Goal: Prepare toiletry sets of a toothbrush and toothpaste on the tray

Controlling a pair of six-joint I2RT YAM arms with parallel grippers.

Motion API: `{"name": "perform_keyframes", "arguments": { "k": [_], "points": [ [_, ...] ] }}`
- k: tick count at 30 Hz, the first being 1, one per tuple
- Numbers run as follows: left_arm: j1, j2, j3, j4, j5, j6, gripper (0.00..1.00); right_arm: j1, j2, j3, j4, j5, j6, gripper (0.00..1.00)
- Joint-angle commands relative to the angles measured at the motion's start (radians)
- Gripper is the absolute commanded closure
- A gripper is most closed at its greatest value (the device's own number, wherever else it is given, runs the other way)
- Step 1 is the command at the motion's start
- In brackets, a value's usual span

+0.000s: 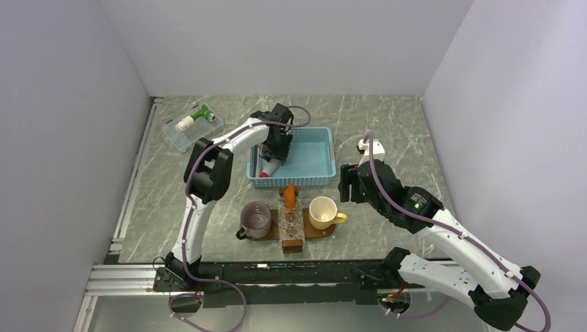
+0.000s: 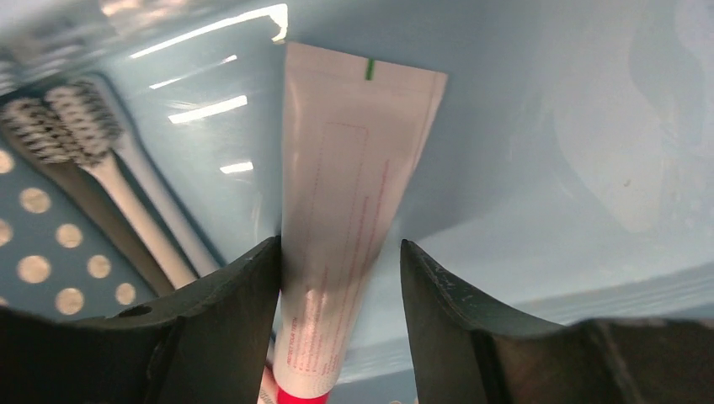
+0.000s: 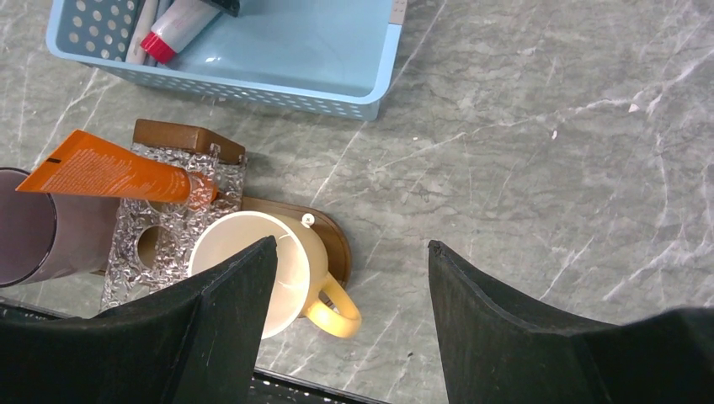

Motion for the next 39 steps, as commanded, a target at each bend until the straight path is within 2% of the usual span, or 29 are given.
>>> {"name": "perform_keyframes", "arguments": {
  "k": [1,6,12,25,39],
  "points": [
    [-0.013,-0.043,-0.004,0.031,0.054,0.012,0.42,-0.004,-0.021,0.010,0.024,0.004,-0.012,0.32],
    [-0.013,-0.038,0.003,0.015,0.038,0.015,0.43,-0.004,-0.024,0.008,0.022,-0.001,-0.007,0.32],
    [-0.013,-0.025,-0.007,0.014,0.039,0.015,0.53,-0.004,-0.023,0.009,0.019,-0.003,-0.003,0.32],
    [-0.013,-0.079,-0.024,0.025,-0.003,0.031,0.91,-0.006,-0.009,0.037,0.019,-0.014,0.004,0.32],
    [-0.012,-0.326,-0.089,0.095,-0.043,0.080,0.96,-0.006,0.033,0.111,0.054,-0.063,-0.005,0.32]
  ]
}}
